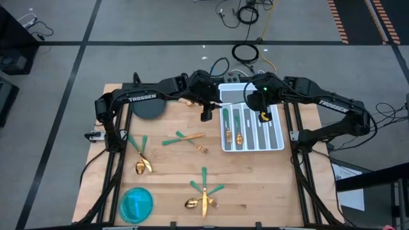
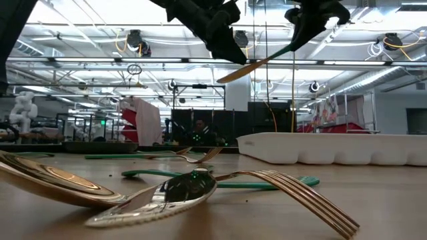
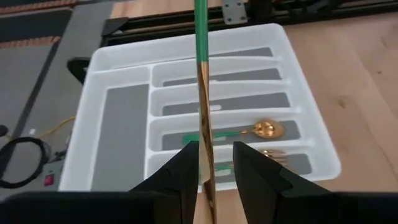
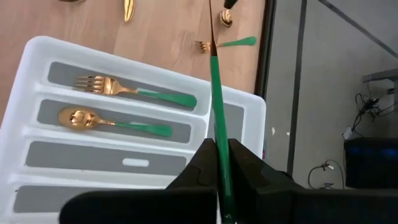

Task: Sort silverware
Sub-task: Put the green knife into the white silverware organizer

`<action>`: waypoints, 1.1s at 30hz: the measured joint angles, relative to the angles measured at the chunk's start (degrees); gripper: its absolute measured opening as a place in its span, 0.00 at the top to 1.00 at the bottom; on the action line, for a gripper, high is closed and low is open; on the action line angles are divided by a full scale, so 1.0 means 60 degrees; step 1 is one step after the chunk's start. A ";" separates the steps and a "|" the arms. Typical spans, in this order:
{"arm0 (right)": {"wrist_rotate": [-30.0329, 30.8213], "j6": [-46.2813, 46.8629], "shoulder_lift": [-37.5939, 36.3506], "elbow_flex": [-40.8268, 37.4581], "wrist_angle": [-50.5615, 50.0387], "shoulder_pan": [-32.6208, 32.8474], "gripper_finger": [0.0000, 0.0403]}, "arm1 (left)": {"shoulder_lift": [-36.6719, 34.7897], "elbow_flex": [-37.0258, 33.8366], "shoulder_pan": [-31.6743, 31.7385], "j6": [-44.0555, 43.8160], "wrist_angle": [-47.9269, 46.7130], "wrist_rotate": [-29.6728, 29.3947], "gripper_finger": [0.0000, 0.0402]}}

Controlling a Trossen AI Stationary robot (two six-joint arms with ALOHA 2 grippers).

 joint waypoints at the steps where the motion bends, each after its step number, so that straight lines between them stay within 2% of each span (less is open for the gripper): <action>1: 0.0000 -0.0018 0.0004 0.0000 0.0006 0.0000 1.00 | 0.0000 -0.0001 -0.0003 0.0017 0.0002 -0.0111 0.73; 16: 0.0007 -0.0019 -0.0007 0.0000 0.0469 0.0000 1.00 | 0.0354 -0.0007 -0.0069 0.0019 -0.0139 -0.0180 0.73; 23: -0.0004 0.0003 -0.0010 0.0000 0.0510 0.0001 1.00 | 0.0521 -0.0010 -0.0039 0.0052 -0.0075 -0.0571 0.74; 25: -0.0004 -0.0016 -0.0010 0.0000 0.0495 0.0001 1.00 | 0.0521 -0.0010 -0.0022 0.0067 -0.0045 -0.0670 0.79; 29: -0.0003 -0.0029 -0.0010 0.0000 0.0506 -0.0007 1.00 | 0.0521 -0.0010 -0.0022 0.0071 -0.0057 -0.0848 0.96; 33: -0.0004 0.0000 -0.0013 0.0000 0.0509 -0.0007 1.00 | 0.0521 -0.0010 -0.0036 0.0111 -0.0041 -0.1167 0.98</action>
